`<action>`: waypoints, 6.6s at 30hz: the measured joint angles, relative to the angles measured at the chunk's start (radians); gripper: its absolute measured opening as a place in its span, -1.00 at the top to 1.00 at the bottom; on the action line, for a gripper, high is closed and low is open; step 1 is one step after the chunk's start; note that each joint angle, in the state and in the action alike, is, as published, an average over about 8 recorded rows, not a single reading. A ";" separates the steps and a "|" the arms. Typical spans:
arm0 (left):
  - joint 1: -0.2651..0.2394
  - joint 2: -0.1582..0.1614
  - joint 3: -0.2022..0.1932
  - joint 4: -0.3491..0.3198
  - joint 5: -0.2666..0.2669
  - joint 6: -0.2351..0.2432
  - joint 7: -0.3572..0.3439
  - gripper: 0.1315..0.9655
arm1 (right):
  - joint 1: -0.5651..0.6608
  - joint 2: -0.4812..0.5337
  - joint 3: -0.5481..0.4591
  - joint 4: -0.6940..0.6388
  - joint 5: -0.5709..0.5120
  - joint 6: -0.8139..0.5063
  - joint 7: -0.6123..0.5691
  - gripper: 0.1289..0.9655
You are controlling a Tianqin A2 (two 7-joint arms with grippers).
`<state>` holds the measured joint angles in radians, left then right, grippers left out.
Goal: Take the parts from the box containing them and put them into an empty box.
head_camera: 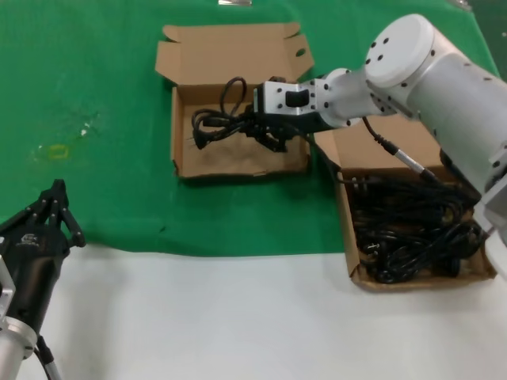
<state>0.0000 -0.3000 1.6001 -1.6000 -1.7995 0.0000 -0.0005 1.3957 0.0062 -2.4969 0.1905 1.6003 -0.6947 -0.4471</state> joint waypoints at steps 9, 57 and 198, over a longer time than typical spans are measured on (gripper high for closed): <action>0.000 0.000 0.000 0.000 0.000 0.000 0.000 0.97 | -0.014 -0.006 -0.213 0.007 0.212 0.105 -0.019 0.79; 0.000 0.000 0.000 0.000 0.000 0.000 0.000 0.97 | 0.002 -0.006 -0.181 -0.049 0.372 0.143 -0.194 -0.38; 0.000 0.000 0.000 0.000 0.000 0.000 0.001 -1.00 | -1.349 0.284 0.861 1.360 0.206 0.676 0.426 -1.00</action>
<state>0.0000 -0.3000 1.6000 -1.6000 -1.8000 0.0000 0.0000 0.0470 0.2899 -1.6361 1.5510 1.8058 -0.0186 -0.0216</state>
